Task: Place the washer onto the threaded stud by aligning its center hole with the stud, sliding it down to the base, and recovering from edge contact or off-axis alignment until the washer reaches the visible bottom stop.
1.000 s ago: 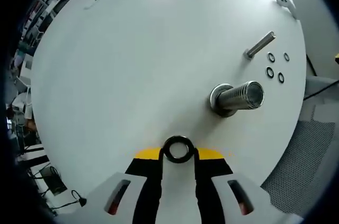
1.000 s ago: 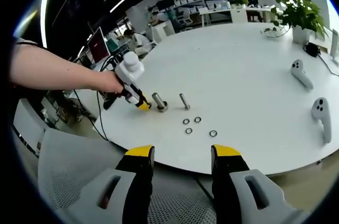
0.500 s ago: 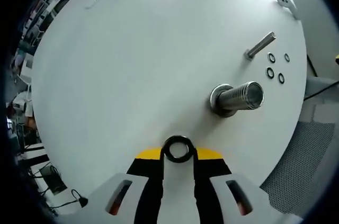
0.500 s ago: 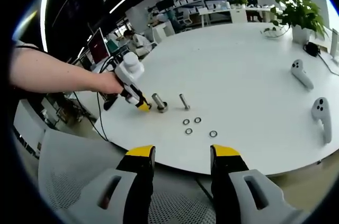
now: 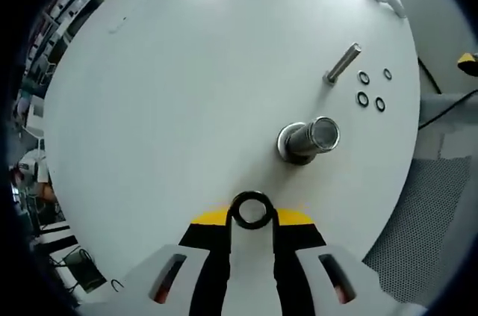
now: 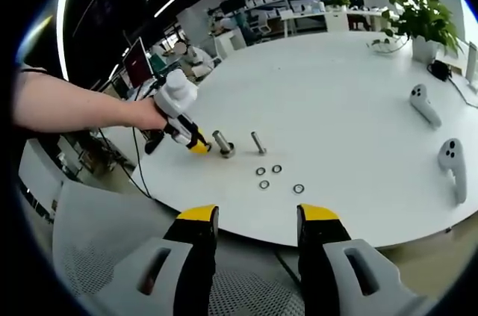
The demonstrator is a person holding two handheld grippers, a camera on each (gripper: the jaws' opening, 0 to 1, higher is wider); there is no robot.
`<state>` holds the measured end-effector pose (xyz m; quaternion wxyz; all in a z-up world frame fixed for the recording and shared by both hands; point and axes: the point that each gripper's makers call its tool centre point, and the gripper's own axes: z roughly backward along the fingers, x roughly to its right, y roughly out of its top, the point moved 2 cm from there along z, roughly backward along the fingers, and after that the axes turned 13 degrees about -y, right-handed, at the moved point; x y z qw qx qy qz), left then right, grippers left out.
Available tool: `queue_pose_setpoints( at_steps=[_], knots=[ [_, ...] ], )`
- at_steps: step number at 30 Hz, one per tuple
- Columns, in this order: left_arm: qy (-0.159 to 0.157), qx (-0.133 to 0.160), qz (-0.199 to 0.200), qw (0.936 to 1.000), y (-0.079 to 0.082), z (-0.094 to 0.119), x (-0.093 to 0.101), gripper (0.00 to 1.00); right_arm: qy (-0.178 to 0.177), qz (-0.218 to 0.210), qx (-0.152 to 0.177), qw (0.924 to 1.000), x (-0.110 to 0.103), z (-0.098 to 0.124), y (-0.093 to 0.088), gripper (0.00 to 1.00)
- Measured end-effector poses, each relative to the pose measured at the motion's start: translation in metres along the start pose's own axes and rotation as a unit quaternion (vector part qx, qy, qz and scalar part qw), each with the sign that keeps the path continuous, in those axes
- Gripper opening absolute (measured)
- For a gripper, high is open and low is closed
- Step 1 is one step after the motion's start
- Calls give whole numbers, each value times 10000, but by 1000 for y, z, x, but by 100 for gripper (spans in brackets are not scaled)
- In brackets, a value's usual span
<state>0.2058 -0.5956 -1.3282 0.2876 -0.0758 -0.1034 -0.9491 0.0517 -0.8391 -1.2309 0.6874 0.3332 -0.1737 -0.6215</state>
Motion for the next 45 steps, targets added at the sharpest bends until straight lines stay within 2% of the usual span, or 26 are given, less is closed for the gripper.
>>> queue_pose_setpoints(
  at_steps=[5, 13, 19, 23, 37, 45],
  knots=[
    [3, 202, -407, 9990, 16, 23, 4, 18, -16, -42, 6, 10000, 1, 0, 0, 44],
    [4, 238, -805, 9965, 33, 45, 15, 18, -12, -42, 17, 10000, 1, 0, 0, 44],
    [-126, 176, -1103, 9937, 47, 41, 35, 18, -3, -30, 12, 10000, 0, 0, 0, 44],
    [-164, 82, -1290, 9915, 53, 34, 42, 18, -12, -48, 25, 10000, 1, 0, 1, 44],
    [-206, -170, -1515, 9881, 60, 22, 47, 18, -10, -91, 69, 9999, 1, 1, 2, 44],
    [-177, -430, -1585, 9863, 58, -1, 42, 18, 3, -48, 71, 10000, 0, 1, 2, 44]
  ],
)
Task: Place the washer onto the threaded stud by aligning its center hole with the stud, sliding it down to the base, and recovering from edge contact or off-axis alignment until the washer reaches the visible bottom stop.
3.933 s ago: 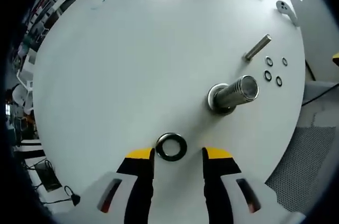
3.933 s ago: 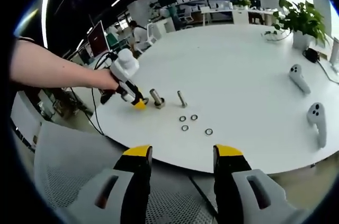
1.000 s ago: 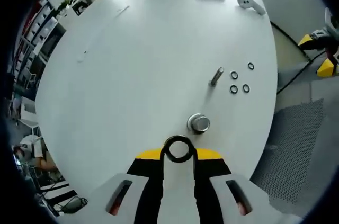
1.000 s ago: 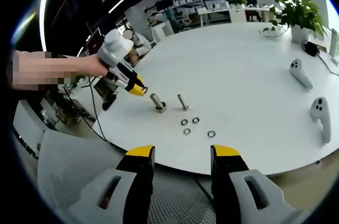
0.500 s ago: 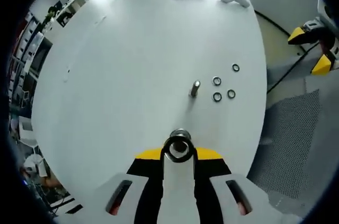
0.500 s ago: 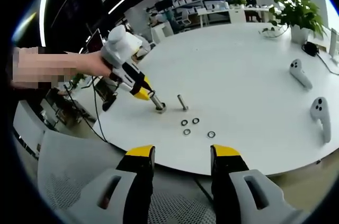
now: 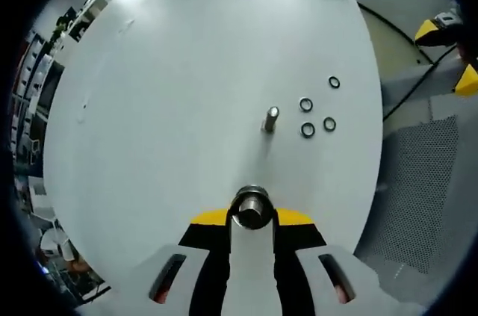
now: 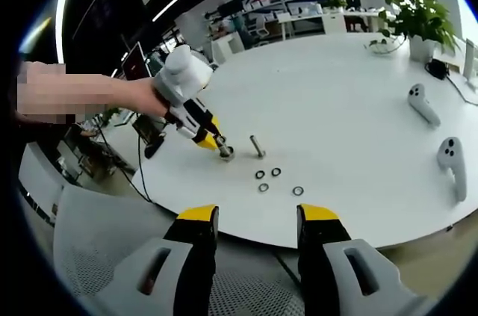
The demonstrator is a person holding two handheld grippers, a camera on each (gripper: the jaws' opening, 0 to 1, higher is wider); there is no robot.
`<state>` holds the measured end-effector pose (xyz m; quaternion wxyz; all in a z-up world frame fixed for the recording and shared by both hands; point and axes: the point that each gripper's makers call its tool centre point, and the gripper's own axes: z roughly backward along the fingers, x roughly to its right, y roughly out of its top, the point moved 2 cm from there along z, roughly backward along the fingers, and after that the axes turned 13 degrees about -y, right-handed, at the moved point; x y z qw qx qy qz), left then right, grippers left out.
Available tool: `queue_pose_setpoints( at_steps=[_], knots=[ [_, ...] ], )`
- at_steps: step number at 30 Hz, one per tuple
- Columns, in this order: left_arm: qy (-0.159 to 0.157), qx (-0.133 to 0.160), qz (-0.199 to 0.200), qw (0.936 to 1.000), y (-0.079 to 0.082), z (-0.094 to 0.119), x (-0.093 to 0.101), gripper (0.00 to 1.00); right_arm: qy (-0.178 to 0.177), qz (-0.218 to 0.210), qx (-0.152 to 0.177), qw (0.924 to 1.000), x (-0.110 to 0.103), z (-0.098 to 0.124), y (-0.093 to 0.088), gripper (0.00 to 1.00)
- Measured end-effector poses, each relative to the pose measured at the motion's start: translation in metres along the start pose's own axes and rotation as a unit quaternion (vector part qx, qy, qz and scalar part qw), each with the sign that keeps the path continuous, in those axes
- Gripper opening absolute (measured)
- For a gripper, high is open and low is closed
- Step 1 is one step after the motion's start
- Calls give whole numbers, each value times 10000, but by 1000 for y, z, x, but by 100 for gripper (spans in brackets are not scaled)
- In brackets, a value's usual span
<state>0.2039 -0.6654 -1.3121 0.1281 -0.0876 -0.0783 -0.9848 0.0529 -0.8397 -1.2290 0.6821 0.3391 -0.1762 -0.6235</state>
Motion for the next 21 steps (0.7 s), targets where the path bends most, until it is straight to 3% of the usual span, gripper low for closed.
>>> queue_pose_setpoints(
  at_steps=[14, 21],
  knots=[
    [-6, -307, -30, 9995, -3, -21, -2, 18, 13, 65, -7, 10000, -1, 0, 0, 44],
    [-11, -263, -16, 9997, -3, -24, -4, 19, 58, 93, -48, 9999, -3, -1, -1, 43]
  ],
)
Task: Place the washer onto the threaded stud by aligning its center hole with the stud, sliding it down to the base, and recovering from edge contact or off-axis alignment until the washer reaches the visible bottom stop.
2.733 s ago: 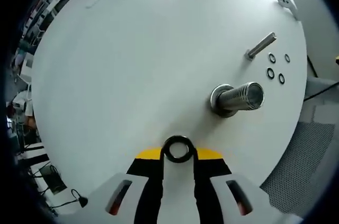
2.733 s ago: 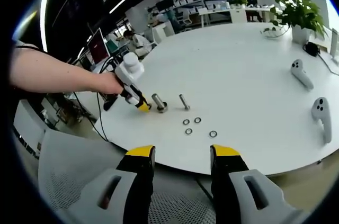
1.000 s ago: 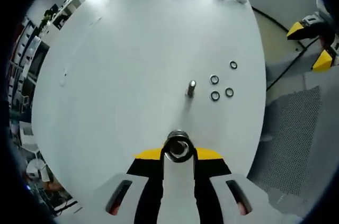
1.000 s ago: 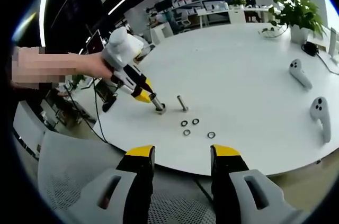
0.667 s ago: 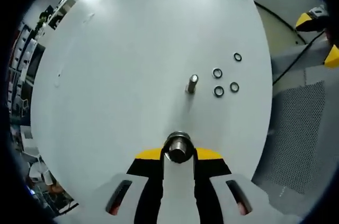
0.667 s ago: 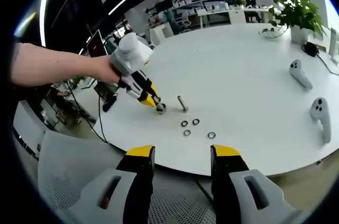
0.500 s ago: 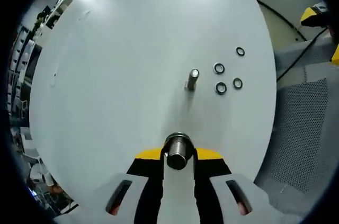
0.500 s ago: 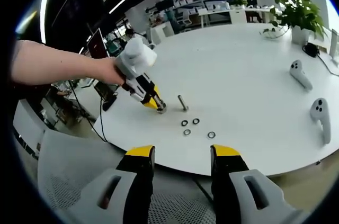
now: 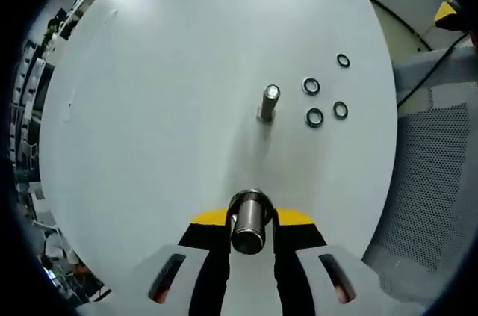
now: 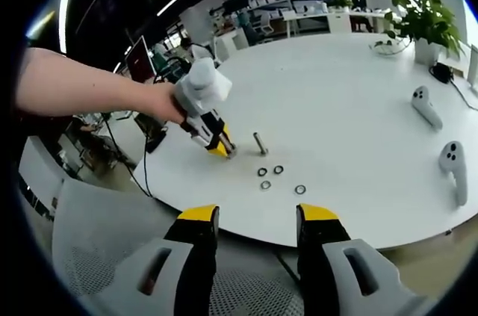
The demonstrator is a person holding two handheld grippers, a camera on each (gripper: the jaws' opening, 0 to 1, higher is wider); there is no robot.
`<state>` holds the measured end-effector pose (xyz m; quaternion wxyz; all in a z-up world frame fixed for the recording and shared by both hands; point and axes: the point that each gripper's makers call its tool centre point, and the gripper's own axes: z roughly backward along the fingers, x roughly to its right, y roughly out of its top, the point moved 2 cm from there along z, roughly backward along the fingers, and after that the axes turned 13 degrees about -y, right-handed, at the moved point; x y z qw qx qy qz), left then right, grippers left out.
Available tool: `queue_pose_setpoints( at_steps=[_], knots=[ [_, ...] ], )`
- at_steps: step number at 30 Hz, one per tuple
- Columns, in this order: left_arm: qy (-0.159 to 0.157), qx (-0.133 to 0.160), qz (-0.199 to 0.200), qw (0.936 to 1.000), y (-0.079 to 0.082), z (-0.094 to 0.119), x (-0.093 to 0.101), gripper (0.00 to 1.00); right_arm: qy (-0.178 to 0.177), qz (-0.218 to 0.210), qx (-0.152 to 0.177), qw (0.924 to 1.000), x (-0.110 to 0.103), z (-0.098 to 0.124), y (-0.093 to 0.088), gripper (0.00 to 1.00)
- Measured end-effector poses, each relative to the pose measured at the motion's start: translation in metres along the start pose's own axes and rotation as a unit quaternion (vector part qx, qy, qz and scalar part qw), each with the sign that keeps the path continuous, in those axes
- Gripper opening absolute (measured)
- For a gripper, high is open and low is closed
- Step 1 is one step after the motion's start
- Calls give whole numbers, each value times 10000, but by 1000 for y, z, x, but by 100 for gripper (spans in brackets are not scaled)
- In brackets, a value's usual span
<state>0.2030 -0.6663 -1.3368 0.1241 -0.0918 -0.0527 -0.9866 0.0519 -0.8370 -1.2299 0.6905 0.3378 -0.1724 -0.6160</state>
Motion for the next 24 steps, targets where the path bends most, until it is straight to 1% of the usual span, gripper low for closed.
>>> queue_pose_setpoints(
  at_steps=[3, 5, 7, 9, 11, 13, 15, 17, 18, 19, 20, 23, 24],
  knots=[
    [-106, 7, 163, 9998, -1, -1, 2, 20, 7, 15, 1, 10000, -1, 0, 0, 43],
    [-83, 46, 132, 9999, -2, -2, 1, 20, 25, 25, 10, 10000, -1, 0, 0, 43],
    [-73, 20, 157, 9998, -3, 1, 6, 21, 38, 32, 13, 10000, -1, 0, 0, 43],
    [-47, 110, 177, 9998, -1, 4, 4, 23, 46, 15, 16, 10000, -1, 0, 1, 43],
    [-6, 381, 399, 9985, 3, 11, 0, 27, 52, -4, 45, 10000, -1, 0, 1, 43],
    [-22, 504, 534, 9973, 2, 17, -1, 29, 54, 17, 17, 10000, -1, 0, 0, 43],
    [19, 618, 550, 9966, 2, 24, 0, 29, 55, 29, -13, 10000, -1, 0, -1, 43],
    [90, 795, 581, 9951, 0, 32, 0, 29, 69, 46, -14, 10000, -2, 0, 0, 43],
    [160, 928, 579, 9939, -1, 37, 0, 29, 104, 76, 7, 9999, -3, 0, 0, 43],
    [183, 992, 578, 9932, -1, 39, 0, 29, 121, 94, 16, 9999, -4, 1, 1, 42],
    [225, 1176, 570, 9912, -2, 43, 0, 30, 133, 121, 22, 9998, -5, 1, 1, 42],
    [299, 1236, 723, 9892, -18, 48, 0, 30, 128, 140, 8, 9998, -5, 1, 0, 42],
    [276, 1318, 858, 9872, -24, 50, 0, 30, 126, 134, 5, 9998, -5, 1, 0, 42]
  ],
)
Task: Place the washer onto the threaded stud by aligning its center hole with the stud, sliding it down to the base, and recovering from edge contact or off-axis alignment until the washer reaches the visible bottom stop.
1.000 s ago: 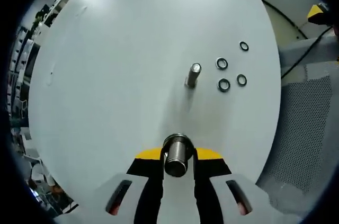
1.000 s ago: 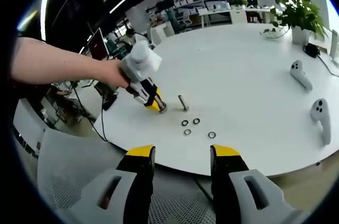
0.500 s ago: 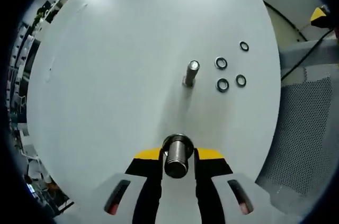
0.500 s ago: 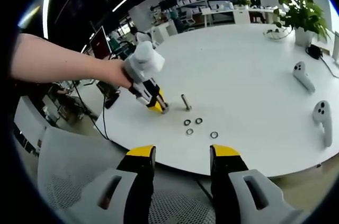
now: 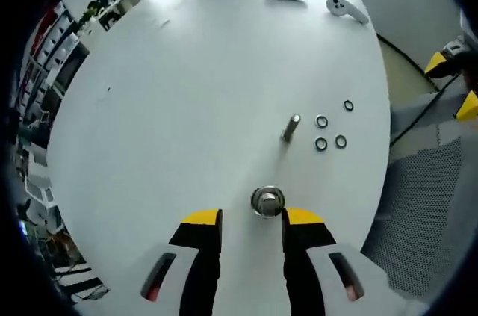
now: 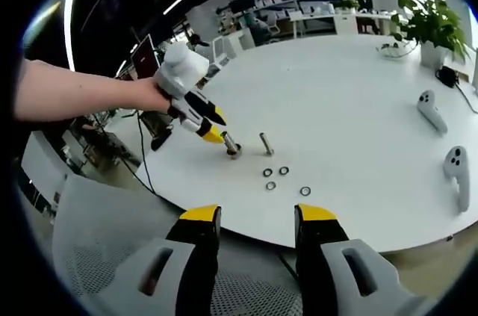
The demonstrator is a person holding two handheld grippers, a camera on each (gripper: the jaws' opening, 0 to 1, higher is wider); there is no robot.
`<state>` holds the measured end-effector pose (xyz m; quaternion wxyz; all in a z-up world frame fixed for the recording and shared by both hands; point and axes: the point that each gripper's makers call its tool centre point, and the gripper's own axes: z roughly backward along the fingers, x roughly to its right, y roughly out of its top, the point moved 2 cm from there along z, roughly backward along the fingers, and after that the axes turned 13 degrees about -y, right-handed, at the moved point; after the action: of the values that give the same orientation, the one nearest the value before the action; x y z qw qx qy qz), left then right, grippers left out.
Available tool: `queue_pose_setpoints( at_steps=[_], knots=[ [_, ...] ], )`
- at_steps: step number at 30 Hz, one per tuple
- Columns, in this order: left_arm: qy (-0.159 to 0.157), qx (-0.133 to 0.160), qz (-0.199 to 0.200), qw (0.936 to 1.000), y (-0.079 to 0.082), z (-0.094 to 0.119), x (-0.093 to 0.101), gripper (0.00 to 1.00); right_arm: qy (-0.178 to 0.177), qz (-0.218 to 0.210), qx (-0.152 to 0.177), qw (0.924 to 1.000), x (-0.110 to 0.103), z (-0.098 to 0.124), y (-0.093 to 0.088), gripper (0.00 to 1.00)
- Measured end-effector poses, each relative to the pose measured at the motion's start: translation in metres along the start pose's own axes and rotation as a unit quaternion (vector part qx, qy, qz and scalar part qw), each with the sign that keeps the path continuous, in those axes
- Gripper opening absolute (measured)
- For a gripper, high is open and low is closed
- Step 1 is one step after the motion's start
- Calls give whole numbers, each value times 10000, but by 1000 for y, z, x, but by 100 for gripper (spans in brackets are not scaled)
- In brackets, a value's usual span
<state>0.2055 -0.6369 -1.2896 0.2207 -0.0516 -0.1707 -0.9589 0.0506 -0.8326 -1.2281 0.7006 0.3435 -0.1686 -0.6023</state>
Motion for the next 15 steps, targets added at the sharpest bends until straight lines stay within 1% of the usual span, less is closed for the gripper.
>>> queue_pose_setpoints(
  at_steps=[1, 3, 5, 7, 8, 9, 10, 11, 12, 13, 15],
  knots=[
    [-2, 71, 84, 9999, -2, 2, 0, 30, 7, 4, 16, 10000, 0, 0, 0, 42],
    [63, 313, 184, 9993, -5, 11, 0, 30, -10, -5, 34, 10000, 0, 0, 1, 42],
    [23, 366, 273, 9990, -14, 18, 5, 27, -16, -2, -1, 10000, 1, 0, 0, 42],
    [101, 462, 159, 9988, -21, 25, 10, 29, -27, 34, -15, 10000, 1, -1, -1, 42],
    [125, 567, 168, 9982, -22, 28, 12, 30, -19, 51, -4, 10000, 0, 0, 0, 42],
    [117, 836, 315, 9959, -22, 33, 15, 31, 9, 52, 85, 10000, 0, 0, 2, 42],
    [104, 1013, 437, 9938, -23, 37, 17, 32, -43, -14, 161, 9999, 2, 2, 4, 42],
    [113, 1289, 566, 9900, -24, 43, 21, 33, -68, -34, 143, 9999, 3, 1, 4, 42],
    [114, 1351, 585, 9890, -25, 45, 21, 33, -76, -51, 90, 9999, 3, 1, 2, 42],
    [118, 1413, 603, 9881, -30, 49, 25, 33, -84, -28, 59, 9999, 3, 0, 1, 42],
    [136, 1390, 577, 9885, -39, 54, 31, 33, -106, 30, 53, 9999, 3, 0, 1, 42]
  ],
)
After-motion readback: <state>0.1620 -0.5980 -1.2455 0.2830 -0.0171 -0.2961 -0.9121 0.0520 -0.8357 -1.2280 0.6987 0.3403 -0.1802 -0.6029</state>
